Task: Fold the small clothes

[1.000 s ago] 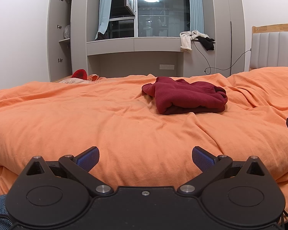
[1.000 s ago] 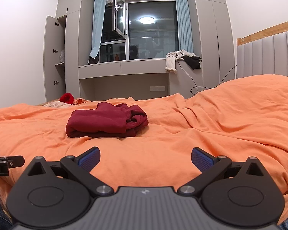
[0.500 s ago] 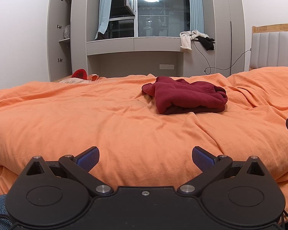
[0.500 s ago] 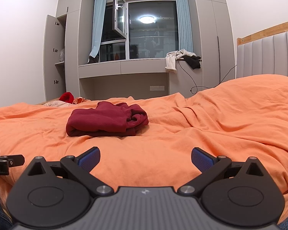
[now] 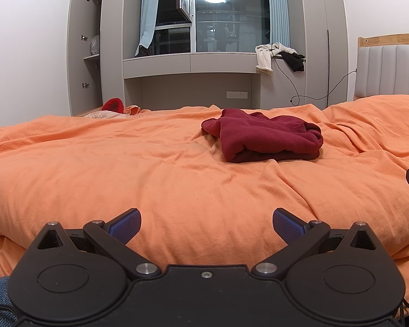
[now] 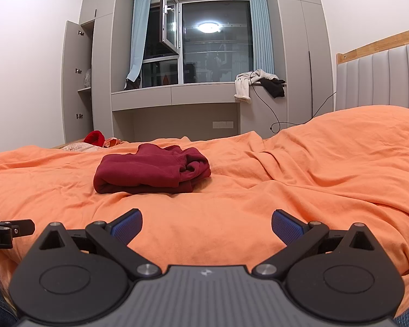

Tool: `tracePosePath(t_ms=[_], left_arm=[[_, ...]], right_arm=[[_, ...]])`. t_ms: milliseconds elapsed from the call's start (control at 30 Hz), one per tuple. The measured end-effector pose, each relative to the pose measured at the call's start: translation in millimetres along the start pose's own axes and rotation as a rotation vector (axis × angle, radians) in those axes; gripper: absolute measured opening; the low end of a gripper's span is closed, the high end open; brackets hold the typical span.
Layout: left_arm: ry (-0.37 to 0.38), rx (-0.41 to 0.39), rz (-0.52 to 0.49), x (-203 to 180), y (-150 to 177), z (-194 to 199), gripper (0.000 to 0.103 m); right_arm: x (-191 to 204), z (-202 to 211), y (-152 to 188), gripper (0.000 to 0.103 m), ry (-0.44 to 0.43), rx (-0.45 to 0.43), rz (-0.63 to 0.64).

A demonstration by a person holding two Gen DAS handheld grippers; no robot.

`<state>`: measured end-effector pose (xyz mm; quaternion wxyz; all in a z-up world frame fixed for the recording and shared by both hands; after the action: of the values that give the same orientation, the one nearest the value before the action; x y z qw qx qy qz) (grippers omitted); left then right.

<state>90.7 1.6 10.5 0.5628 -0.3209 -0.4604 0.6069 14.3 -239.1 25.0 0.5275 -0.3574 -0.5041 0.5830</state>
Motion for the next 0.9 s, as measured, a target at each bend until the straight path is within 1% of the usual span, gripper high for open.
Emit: tracePosePath(t_ms=[767, 833, 900], left_arm=[[0.001, 0.001, -0.002, -0.2, -0.4, 0.4, 0.102], [-0.009, 0.000, -0.002, -0.5, 0.0, -0.1, 0.102], [-0.048, -0.008, -0.009, -0.8, 0.3, 0.5, 0.103]], right_arm=[[0.2, 0.4, -0.5, 0.103, 0.000, 0.001, 0.000], [0.3, 0.5, -0.5, 0.103, 0.000, 0.001, 0.000], [-0.1, 0.6, -0.3, 0.103, 0.001, 0.001, 0.001]])
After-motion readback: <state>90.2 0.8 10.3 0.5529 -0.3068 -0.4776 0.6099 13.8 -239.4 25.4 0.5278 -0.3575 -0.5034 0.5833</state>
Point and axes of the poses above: each gripper's, at about its wrist camera, not at the fingertips, and z roughly against the way its jaws point, x to its left, y to its underside, the point moved 2 cm from there along -z, roughly the way its jaws point, and after that the axes turned 14 degrees about -y, right-handed, at the moved point
